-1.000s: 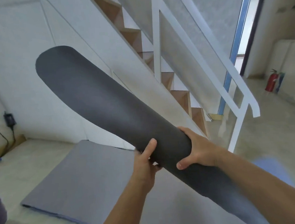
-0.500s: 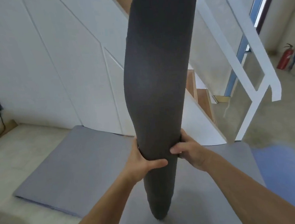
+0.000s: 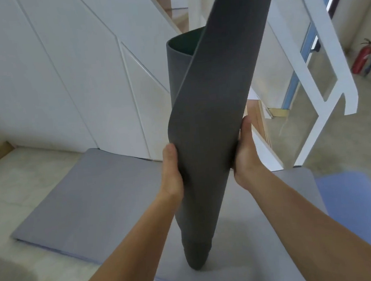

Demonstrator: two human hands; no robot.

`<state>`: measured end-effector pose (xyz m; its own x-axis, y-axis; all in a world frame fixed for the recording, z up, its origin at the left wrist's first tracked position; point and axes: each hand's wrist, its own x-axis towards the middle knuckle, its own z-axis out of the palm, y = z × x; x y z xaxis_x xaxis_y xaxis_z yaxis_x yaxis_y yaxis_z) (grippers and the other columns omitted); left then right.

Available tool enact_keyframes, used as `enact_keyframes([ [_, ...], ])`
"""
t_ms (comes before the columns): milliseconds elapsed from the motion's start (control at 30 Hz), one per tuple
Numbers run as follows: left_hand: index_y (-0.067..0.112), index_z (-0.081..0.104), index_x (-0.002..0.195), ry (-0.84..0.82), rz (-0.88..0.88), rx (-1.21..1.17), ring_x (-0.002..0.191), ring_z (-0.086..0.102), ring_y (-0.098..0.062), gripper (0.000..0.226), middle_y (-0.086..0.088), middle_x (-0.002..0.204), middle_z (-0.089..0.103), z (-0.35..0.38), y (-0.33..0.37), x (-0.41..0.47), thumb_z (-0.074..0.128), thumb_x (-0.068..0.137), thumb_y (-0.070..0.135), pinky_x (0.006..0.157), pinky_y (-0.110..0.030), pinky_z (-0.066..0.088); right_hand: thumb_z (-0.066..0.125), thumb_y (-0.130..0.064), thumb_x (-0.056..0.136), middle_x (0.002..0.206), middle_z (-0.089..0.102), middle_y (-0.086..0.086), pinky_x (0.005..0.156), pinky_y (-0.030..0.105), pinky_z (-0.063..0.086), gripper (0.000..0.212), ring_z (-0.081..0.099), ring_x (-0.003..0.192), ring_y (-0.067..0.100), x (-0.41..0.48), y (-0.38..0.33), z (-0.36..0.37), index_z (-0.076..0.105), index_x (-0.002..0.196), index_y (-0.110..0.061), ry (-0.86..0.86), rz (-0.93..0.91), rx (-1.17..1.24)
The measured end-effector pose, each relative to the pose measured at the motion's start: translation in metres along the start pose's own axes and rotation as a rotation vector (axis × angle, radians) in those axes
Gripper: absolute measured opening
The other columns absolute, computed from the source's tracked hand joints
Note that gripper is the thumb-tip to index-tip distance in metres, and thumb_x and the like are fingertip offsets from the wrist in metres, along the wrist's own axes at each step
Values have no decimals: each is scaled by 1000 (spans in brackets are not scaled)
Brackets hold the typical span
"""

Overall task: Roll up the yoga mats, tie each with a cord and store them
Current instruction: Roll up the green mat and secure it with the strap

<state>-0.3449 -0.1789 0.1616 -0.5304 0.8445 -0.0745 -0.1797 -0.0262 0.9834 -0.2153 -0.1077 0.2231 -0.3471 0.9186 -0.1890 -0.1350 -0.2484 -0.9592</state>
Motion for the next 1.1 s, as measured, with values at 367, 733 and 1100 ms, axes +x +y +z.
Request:
enact_keyframes([
  [367,28,66,117,198,-330,-39,100,58,-8,64,7,108,68,-31,-97,-11,14,101,62,98,-38,36,17,-65,96,126,45,-19,110,29,23,64,37,120,2,-18,92,-2,36,148,-32,-136,196,-96],
  [733,29,60,114,200,-361,-95,109,52,-15,50,5,114,62,-19,-125,1,19,104,55,102,-34,32,35,-62,91,101,51,-28,94,33,40,25,54,93,0,0,13,2,46,103,-42,-8,-120,-43],
  [1100,18,59,116,427,-336,178,105,58,-25,29,-6,119,61,-49,-127,19,44,98,1,94,-44,51,28,-82,62,145,39,-21,116,50,25,79,33,141,19,1,45,-5,36,132,-46,-149,92,-177],
])
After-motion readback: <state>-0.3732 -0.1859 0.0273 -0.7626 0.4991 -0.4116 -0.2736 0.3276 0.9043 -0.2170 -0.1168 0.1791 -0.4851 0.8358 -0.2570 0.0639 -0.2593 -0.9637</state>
